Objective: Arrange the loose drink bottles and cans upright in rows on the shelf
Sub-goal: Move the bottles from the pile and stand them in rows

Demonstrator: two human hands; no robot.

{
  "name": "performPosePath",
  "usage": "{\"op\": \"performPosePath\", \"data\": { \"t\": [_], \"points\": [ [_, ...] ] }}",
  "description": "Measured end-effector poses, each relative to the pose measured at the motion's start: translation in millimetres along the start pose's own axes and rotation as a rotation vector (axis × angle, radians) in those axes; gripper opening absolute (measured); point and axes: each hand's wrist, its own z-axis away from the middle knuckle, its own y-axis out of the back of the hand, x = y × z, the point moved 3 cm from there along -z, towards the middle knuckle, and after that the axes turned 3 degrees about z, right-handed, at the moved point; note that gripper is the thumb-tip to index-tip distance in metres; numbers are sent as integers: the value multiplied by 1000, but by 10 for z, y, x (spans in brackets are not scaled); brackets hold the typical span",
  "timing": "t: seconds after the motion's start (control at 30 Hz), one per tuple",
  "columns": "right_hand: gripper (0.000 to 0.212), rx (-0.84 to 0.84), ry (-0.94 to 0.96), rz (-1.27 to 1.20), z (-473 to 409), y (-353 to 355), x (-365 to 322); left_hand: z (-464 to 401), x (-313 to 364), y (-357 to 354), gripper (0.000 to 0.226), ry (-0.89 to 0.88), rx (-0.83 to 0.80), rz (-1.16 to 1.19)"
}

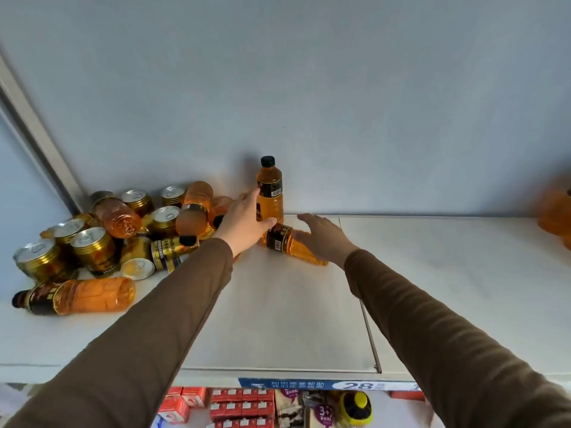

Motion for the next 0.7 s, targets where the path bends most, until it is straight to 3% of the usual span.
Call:
{"op": "performPosePath", "data": {
  "t": [0.27, 0.37, 0.6, 0.7],
  "points": [
    [59, -184, -71, 27, -185, -132, 14, -646, -189, -126, 71, 255, 20, 408],
    [63, -201, -79, 36, -148, -134, 45, -821, -218, -152, 54, 251, -27, 531],
    [67, -275, -70, 58, -62, -47, 100, -945, -206, -210, 64, 167, -107, 570],
    [74, -308, -73, 103, 12, -25, 175, -953, -167, -271, 51, 102, -189, 596]
  ]
}}
